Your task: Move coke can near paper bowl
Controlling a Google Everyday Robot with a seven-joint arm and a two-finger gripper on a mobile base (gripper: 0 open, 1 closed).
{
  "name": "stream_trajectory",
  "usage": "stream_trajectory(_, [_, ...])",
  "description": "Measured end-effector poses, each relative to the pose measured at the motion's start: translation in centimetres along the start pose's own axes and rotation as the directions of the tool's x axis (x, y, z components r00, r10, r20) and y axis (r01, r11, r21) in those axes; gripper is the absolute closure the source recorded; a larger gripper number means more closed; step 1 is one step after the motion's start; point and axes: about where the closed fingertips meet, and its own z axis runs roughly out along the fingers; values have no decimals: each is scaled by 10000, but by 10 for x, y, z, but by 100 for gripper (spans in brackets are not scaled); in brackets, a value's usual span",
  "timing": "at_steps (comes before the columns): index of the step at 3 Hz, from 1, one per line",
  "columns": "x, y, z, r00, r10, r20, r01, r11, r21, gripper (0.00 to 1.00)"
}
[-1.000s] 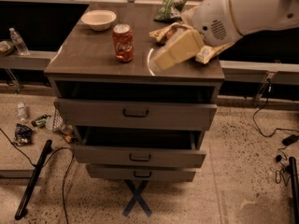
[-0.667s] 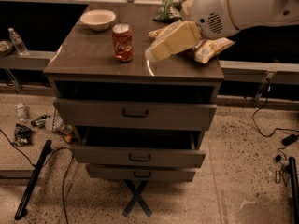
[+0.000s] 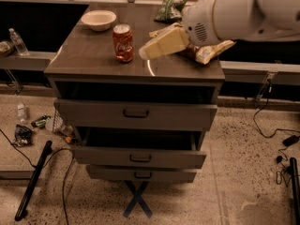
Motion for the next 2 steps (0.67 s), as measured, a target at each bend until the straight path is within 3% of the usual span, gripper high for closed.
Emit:
stream_trajectory(1, [18, -32, 43, 9957, 752, 544, -789, 9944, 700, 0])
stream_trajectory(2, [32, -54, 92, 9895, 1200, 811, -1282, 9862, 1048, 0])
